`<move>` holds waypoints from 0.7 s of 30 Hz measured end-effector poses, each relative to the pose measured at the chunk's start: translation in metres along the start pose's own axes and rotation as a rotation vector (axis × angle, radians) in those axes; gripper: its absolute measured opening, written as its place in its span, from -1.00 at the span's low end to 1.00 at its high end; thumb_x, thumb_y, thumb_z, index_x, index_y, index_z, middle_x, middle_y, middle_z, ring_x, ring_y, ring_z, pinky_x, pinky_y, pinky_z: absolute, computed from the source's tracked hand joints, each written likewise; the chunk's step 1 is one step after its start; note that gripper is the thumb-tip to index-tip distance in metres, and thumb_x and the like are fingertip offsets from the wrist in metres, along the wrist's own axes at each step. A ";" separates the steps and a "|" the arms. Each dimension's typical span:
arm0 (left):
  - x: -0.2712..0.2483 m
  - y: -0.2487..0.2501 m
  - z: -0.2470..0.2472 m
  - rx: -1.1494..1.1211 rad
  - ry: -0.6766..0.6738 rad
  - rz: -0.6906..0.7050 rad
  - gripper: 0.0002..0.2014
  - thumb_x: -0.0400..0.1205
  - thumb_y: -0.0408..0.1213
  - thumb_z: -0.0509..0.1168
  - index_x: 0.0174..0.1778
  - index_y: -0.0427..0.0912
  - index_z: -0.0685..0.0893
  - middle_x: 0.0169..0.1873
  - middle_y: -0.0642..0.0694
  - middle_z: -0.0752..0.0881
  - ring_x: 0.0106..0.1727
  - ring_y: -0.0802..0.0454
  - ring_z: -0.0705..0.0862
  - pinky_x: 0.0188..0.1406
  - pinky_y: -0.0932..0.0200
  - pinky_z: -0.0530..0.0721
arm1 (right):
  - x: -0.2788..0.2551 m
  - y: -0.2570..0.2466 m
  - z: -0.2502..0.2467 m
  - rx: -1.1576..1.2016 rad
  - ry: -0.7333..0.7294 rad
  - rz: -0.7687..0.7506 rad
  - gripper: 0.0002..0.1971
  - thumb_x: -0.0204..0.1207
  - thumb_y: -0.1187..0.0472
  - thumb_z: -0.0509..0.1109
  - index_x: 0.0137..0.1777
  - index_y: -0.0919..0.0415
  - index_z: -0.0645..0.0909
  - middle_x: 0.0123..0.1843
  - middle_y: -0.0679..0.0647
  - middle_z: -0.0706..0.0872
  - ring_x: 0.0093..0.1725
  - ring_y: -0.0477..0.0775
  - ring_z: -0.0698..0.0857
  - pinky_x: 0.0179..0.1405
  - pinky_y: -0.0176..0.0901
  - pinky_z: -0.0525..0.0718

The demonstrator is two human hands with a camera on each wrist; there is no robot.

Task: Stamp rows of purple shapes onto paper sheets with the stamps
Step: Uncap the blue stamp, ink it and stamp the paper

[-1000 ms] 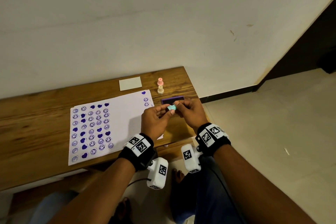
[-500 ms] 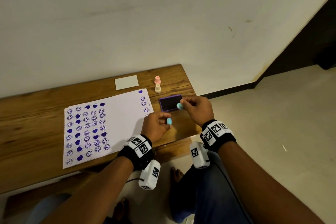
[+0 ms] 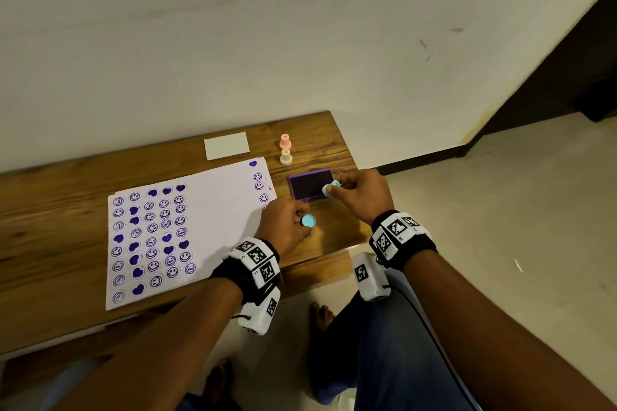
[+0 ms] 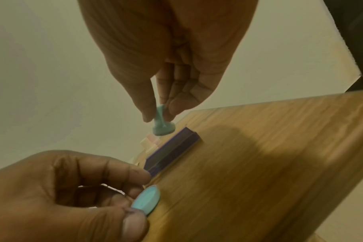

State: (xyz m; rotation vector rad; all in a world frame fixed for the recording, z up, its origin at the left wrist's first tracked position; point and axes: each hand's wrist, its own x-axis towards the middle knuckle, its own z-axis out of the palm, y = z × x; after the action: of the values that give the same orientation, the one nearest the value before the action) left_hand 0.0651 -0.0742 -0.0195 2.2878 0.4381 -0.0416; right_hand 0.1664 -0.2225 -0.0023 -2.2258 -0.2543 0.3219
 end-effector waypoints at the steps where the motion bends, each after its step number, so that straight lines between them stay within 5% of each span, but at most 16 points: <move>1: 0.000 0.001 -0.002 0.008 -0.013 0.012 -0.49 0.38 -0.23 0.61 0.25 -0.19 0.71 0.09 -0.10 0.76 0.03 0.04 0.73 0.08 0.21 0.69 | 0.000 -0.001 0.000 -0.010 -0.004 0.002 -0.66 0.44 0.00 0.65 0.13 0.16 0.84 0.01 0.05 0.89 0.03 -0.01 0.82 0.16 -0.02 0.79; 7: 0.012 0.002 -0.025 0.031 0.034 0.029 -0.50 0.42 -0.11 0.57 0.26 -0.18 0.71 0.08 -0.09 0.75 -0.04 0.05 0.70 -0.06 0.23 0.66 | 0.007 -0.019 -0.005 -0.091 -0.044 -0.025 -0.67 0.47 0.05 0.64 0.15 0.20 0.83 0.02 0.12 0.88 0.06 0.07 0.81 0.12 -0.02 0.79; 11: 0.035 -0.001 -0.042 0.098 0.027 0.007 -0.46 0.41 -0.22 0.57 0.33 -0.14 0.66 0.14 -0.13 0.74 0.06 -0.02 0.70 0.00 0.16 0.69 | 0.017 -0.036 -0.002 -0.205 -0.078 -0.049 -0.68 0.50 0.03 0.60 0.18 0.17 0.82 0.03 0.10 0.86 0.06 0.08 0.78 -0.05 -0.21 0.63; 18: 0.059 -0.004 -0.045 0.210 -0.112 0.035 -0.19 0.29 -0.16 0.64 0.47 -0.15 0.51 0.33 -0.16 0.60 0.26 -0.15 0.64 0.25 -0.07 0.66 | 0.028 -0.045 0.013 -0.377 -0.091 -0.065 -0.75 0.49 -0.02 0.57 0.08 0.08 0.85 0.02 0.10 0.85 0.07 0.12 0.77 -0.11 -0.21 0.58; 21: 0.064 -0.005 -0.043 0.229 -0.112 0.053 -0.17 0.29 -0.17 0.64 0.49 -0.16 0.48 0.34 -0.16 0.57 0.23 -0.17 0.64 0.21 -0.03 0.65 | 0.029 -0.042 0.018 -0.394 -0.092 -0.075 -0.77 0.50 0.00 0.56 0.08 0.08 0.85 -0.02 0.11 0.85 0.03 0.11 0.77 -0.15 -0.20 0.60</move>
State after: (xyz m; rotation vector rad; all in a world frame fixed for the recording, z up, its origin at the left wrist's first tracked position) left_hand 0.1193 -0.0207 -0.0039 2.5055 0.3282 -0.2010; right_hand 0.1854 -0.1747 0.0157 -2.5831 -0.4853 0.3581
